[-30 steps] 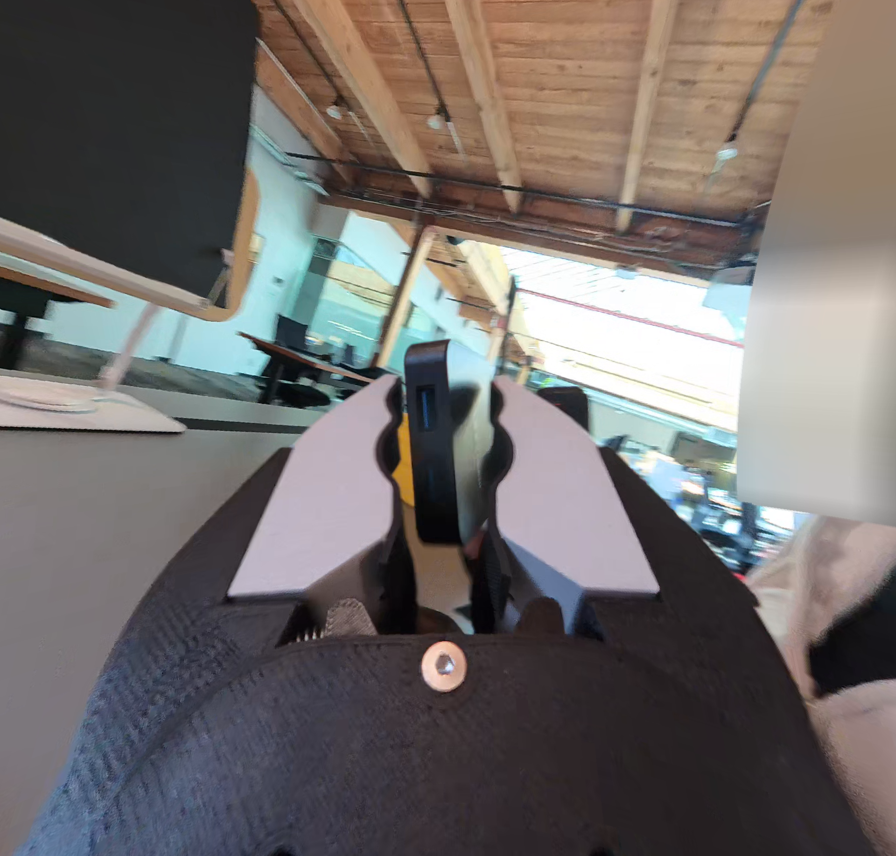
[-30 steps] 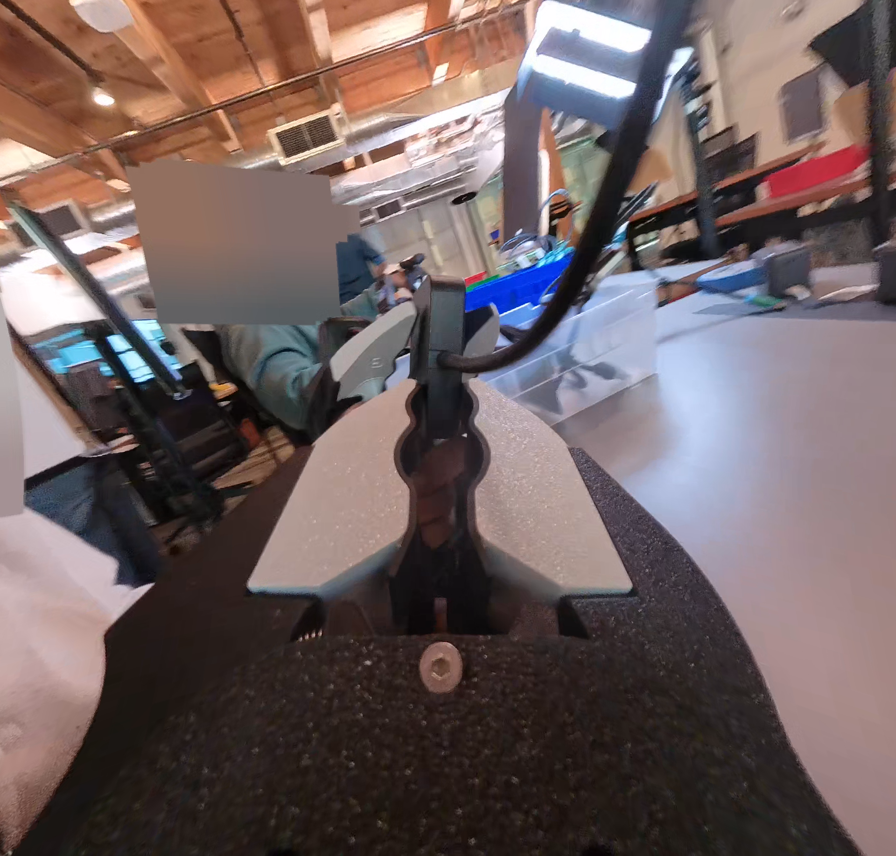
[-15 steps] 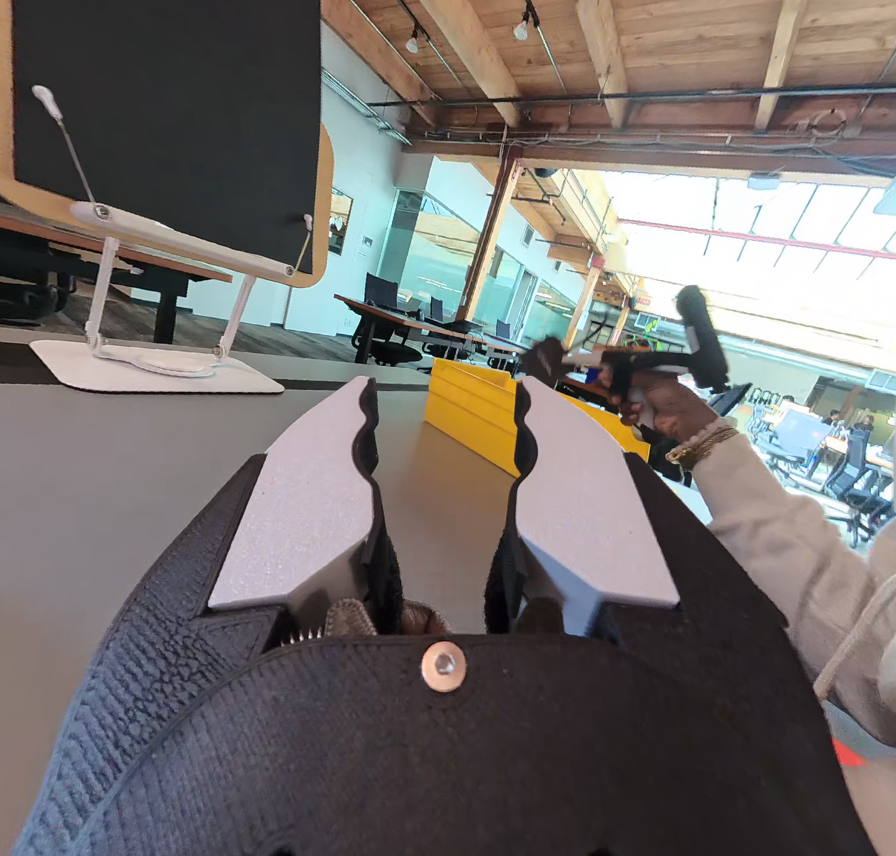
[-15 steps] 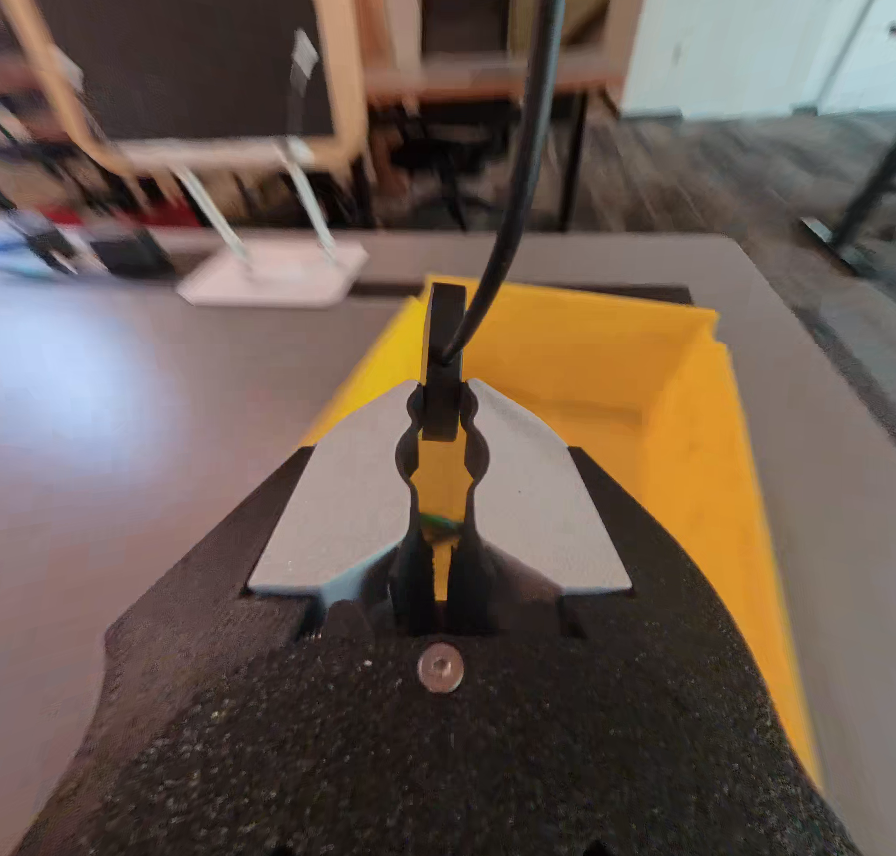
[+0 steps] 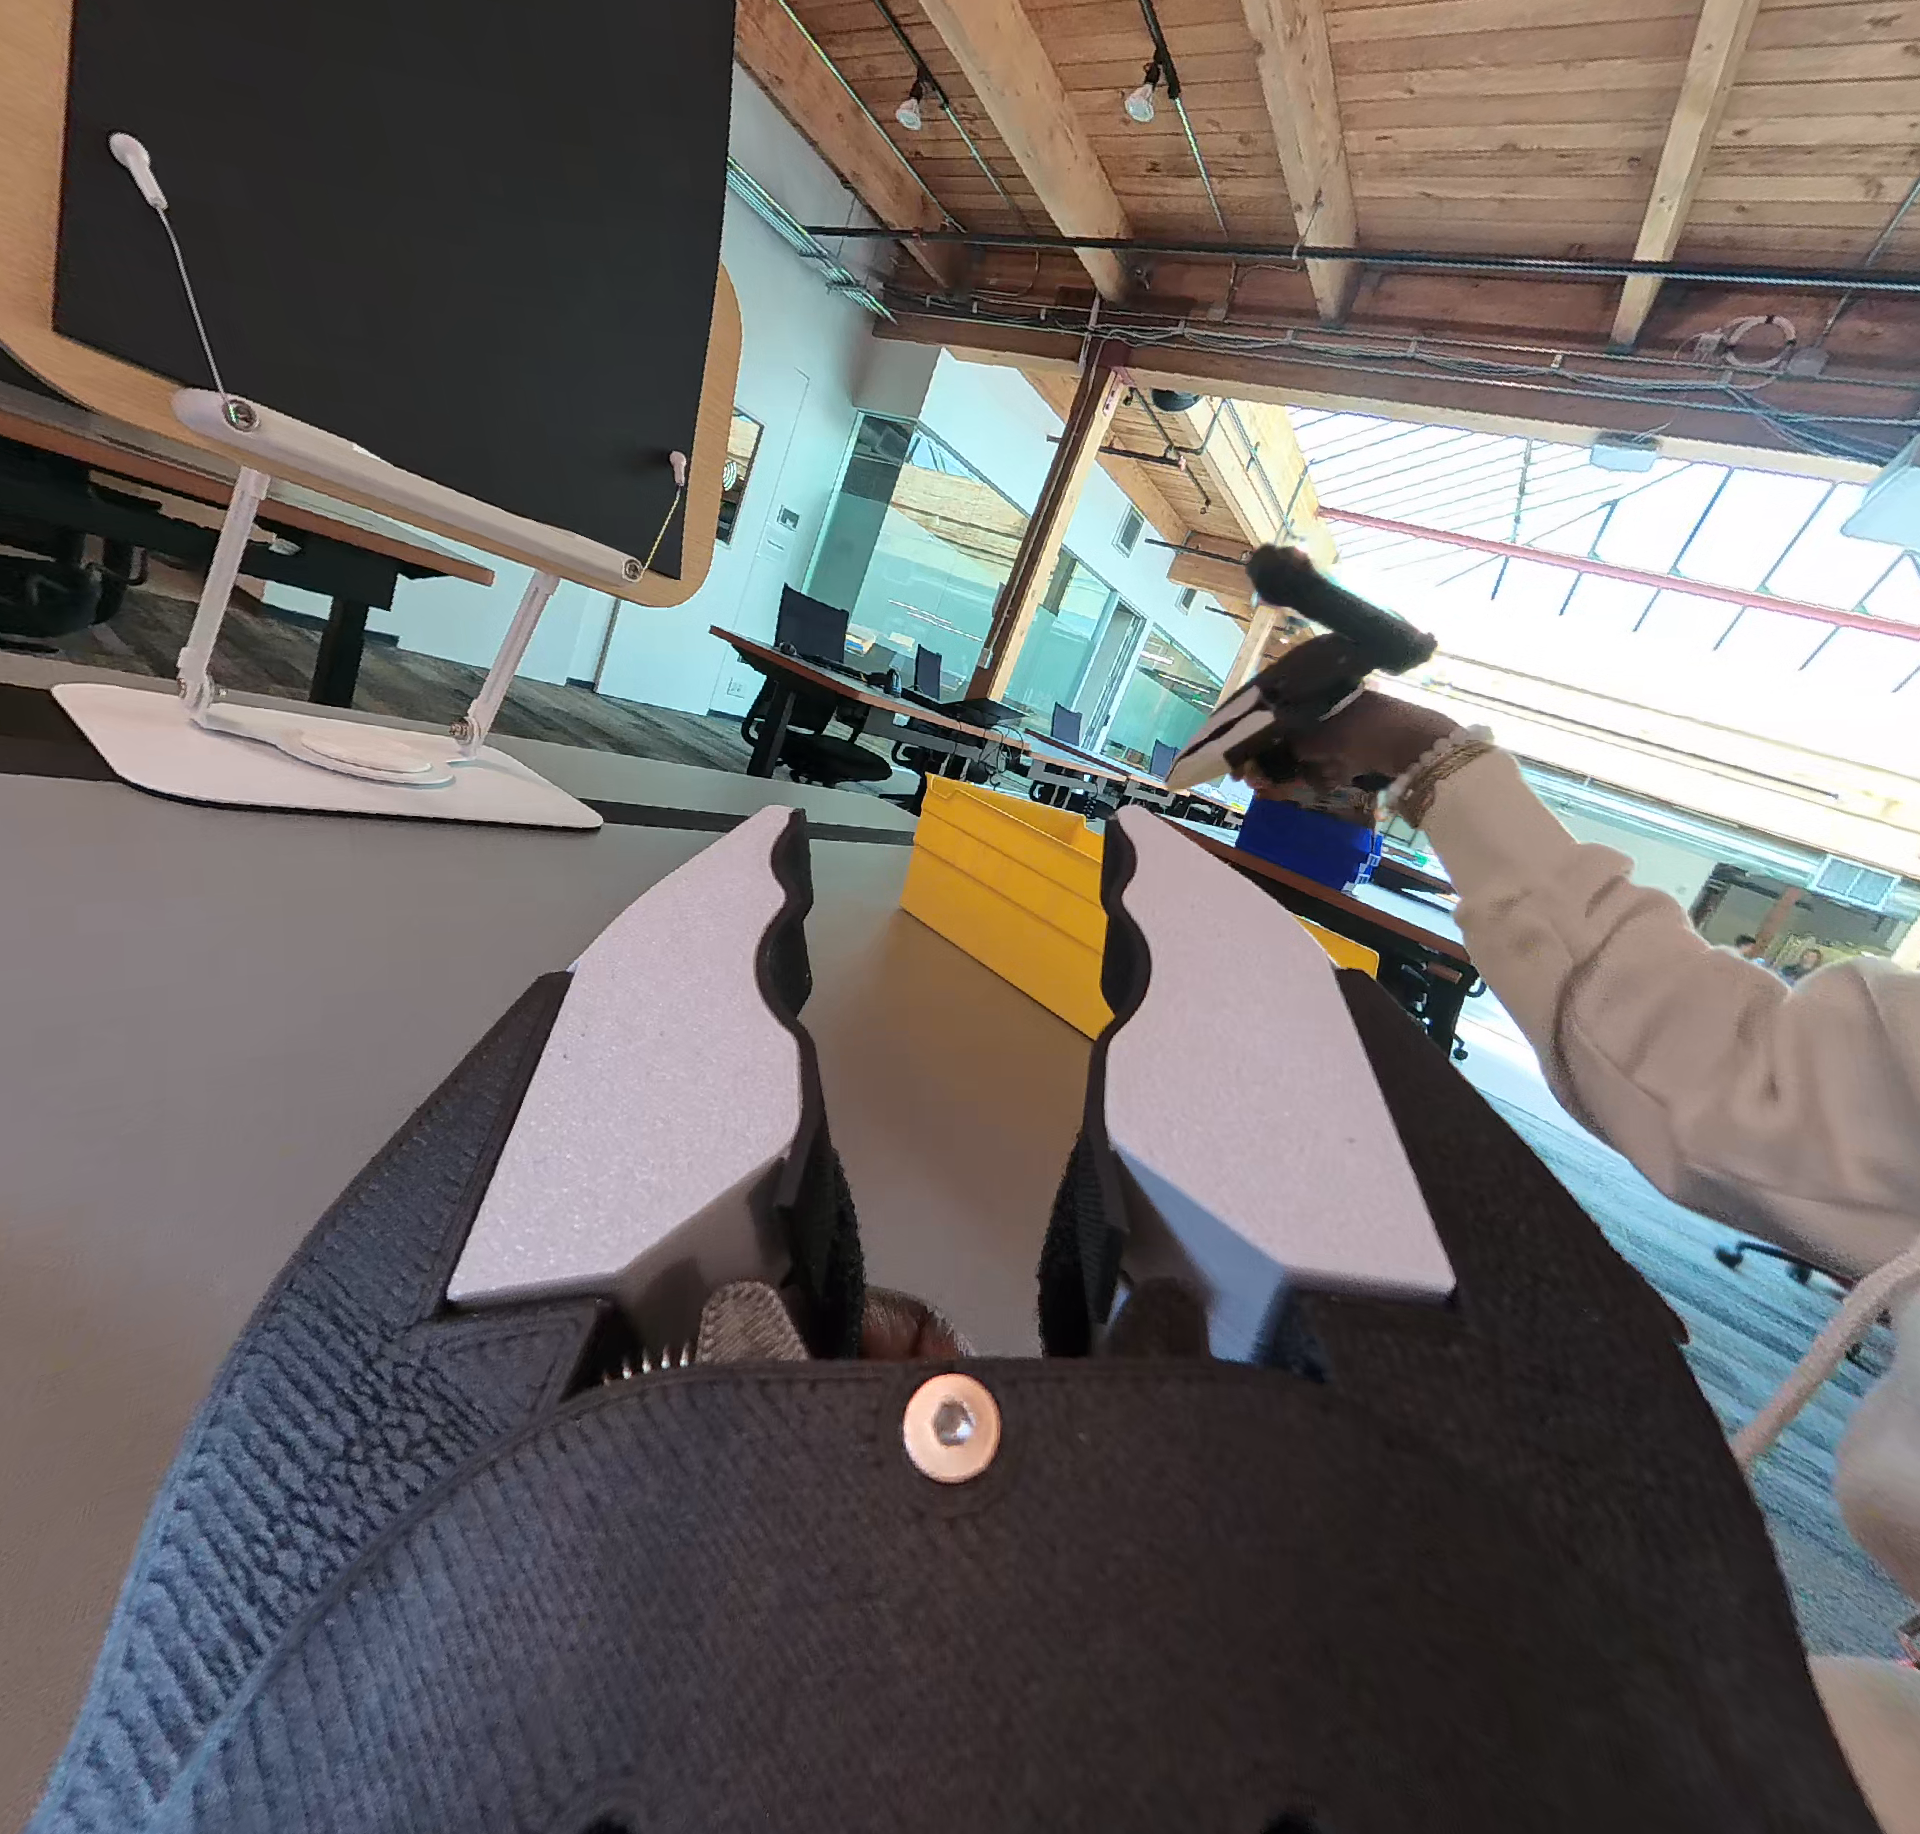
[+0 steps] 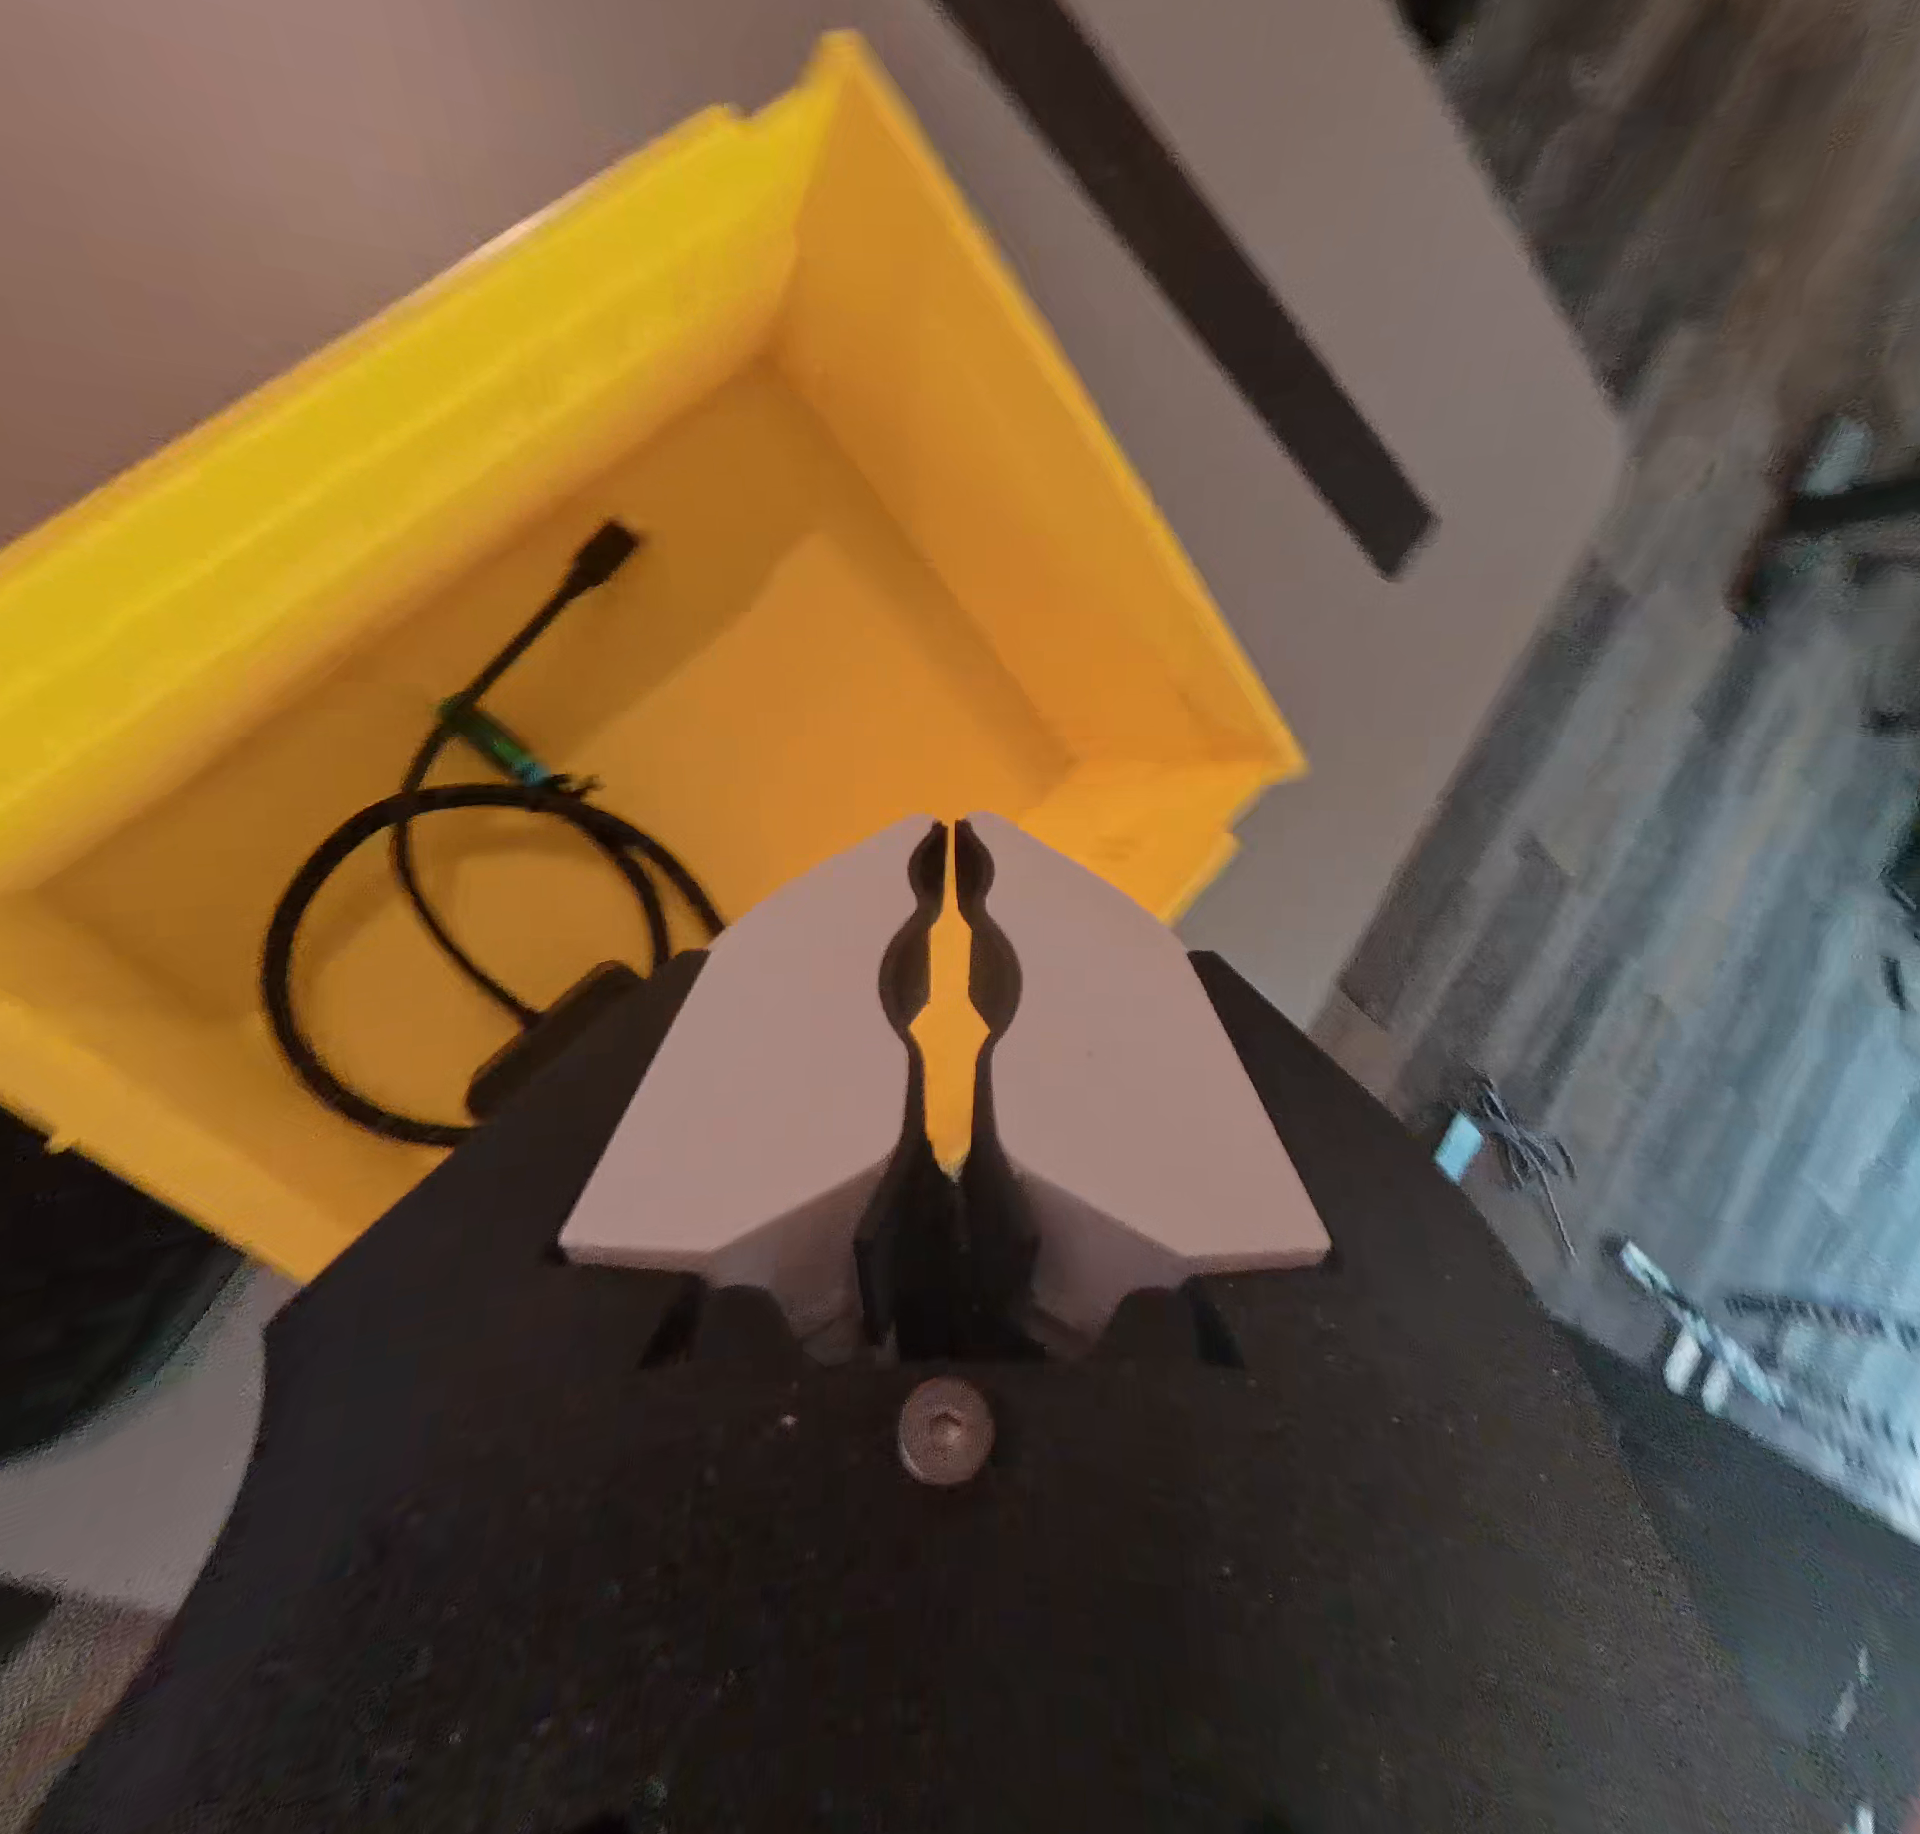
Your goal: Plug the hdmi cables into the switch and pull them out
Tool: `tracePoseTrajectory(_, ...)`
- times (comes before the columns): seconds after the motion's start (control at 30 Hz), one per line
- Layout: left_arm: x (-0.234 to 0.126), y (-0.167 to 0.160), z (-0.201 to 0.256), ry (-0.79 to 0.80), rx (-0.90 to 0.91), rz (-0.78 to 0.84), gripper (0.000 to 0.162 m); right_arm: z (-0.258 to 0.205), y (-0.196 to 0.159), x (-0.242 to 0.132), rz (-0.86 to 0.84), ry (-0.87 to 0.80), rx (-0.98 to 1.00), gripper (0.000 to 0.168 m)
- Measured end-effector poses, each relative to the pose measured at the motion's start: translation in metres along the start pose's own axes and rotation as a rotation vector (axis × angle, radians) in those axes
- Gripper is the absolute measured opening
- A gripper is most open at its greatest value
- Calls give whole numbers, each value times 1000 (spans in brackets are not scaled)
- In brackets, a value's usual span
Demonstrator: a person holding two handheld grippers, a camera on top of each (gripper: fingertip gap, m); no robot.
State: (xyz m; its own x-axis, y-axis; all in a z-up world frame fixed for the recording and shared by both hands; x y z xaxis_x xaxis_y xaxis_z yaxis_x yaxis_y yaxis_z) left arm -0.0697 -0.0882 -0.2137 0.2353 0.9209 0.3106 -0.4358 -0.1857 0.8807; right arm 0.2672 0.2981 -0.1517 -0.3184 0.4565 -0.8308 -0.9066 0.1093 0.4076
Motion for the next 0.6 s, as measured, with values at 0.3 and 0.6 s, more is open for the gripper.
tracePoseTrajectory(0.3, -1, 0, 0, -6, -17, 2, 53, -120, -49, 43, -194, 224, -514, 41)
tracePoseTrajectory(0.6, 0, -1, 0, -6, -20, -8, 53, -119, -59, 51, -93, -1, -665, 7)
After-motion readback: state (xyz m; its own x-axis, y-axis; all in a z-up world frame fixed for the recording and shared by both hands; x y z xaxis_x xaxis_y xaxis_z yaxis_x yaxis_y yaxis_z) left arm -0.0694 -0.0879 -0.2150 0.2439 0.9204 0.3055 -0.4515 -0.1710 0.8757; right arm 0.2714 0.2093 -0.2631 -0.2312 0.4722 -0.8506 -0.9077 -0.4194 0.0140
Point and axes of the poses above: each gripper's, where its closed fingertips meet, x out along the fingers, y out of its top, z = x × y across the jaws, the point moved 5 cm from there along -x, back along the fingers, and after that the axes turned 1 degree about -z, right-handed, at the moved point
